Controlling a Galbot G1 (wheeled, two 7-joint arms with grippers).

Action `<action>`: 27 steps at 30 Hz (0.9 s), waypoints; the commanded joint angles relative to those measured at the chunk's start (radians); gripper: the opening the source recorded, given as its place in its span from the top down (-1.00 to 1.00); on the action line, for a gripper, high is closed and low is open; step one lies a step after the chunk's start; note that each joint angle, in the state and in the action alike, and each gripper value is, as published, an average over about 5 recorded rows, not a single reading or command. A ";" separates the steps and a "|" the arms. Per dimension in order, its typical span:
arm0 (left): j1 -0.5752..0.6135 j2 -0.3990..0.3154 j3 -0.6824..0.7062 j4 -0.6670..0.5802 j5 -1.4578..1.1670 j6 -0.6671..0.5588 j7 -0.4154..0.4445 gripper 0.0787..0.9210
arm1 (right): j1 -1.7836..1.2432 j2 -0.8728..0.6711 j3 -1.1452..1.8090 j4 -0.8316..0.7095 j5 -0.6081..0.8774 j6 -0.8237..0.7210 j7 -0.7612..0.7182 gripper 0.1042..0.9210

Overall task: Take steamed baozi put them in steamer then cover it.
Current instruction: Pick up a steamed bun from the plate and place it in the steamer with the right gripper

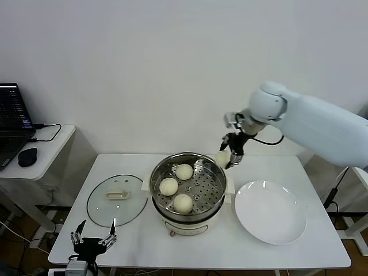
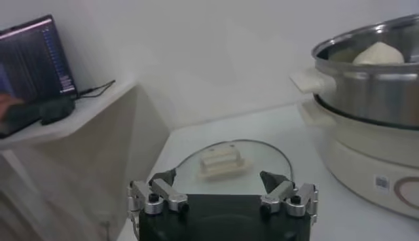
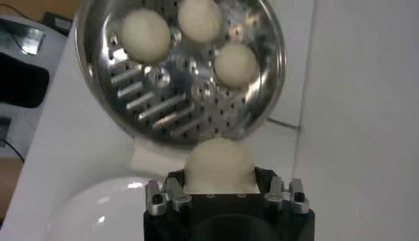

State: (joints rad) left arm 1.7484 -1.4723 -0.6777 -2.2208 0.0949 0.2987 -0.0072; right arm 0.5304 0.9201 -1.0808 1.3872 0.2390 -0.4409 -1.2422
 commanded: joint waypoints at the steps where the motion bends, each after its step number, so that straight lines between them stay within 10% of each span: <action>1: -0.002 -0.006 -0.002 -0.018 -0.003 0.001 0.001 -0.77 | -0.002 0.160 -0.105 -0.042 0.045 -0.046 0.014 -0.34; 27: -0.021 -0.005 0.003 0.010 -0.007 0.001 0.001 -0.77 | -0.098 0.201 -0.140 -0.087 -0.021 -0.072 0.077 -0.35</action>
State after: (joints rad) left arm 1.7299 -1.4772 -0.6772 -2.2117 0.0874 0.2995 -0.0058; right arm 0.4479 1.1020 -1.2042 1.3134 0.2278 -0.5060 -1.1796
